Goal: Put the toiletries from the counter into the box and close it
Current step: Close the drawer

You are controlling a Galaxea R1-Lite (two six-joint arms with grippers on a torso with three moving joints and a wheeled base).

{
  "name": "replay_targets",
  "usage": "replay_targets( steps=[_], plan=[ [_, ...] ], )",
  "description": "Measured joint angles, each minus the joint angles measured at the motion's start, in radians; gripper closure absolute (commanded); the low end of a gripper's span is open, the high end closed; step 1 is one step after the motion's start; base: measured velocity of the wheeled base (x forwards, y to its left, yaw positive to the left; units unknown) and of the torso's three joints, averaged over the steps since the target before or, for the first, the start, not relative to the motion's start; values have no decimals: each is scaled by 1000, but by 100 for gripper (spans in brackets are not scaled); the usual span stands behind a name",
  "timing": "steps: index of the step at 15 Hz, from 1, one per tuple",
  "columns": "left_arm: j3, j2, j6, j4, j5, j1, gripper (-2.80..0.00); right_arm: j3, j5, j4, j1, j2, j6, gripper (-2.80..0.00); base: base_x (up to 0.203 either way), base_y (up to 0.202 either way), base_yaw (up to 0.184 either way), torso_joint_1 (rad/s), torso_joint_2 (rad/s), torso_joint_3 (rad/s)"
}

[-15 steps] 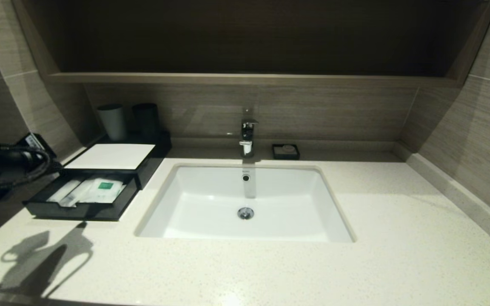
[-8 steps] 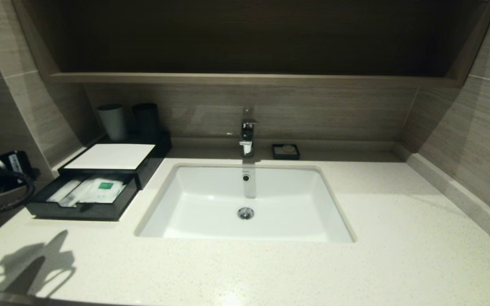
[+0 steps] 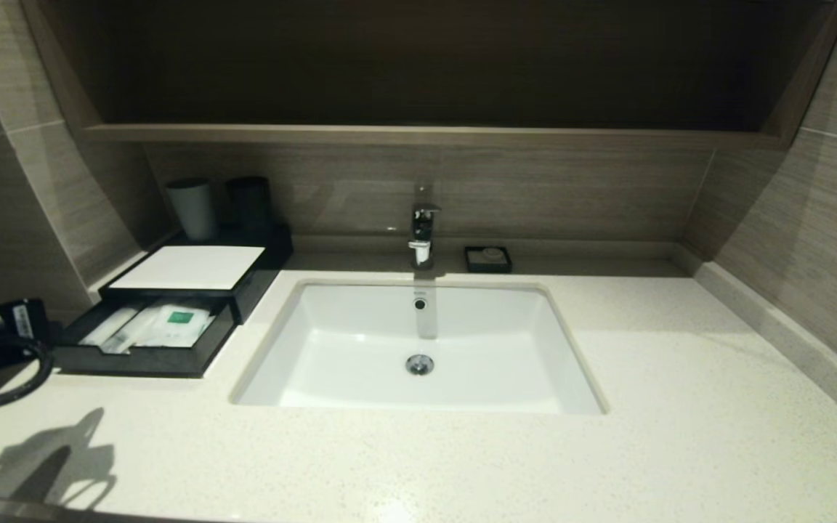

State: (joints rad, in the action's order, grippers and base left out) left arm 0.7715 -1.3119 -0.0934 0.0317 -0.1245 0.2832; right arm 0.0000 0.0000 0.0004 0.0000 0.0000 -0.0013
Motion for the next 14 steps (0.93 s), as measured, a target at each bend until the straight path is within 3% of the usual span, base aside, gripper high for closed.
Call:
replay_targets(
  steps=[5, 14],
  plan=[
    [-23, -1, 34, 15, -67, 9, 0, 0, 0, 0, 0, 0, 0, 0, 0, 0, 0, 0, 0, 0],
    [6, -112, 46, 19, -74, -3, 0, 0, 0, 0, 0, 0, 0, 0, 0, 0, 0, 0, 0, 0]
  ],
)
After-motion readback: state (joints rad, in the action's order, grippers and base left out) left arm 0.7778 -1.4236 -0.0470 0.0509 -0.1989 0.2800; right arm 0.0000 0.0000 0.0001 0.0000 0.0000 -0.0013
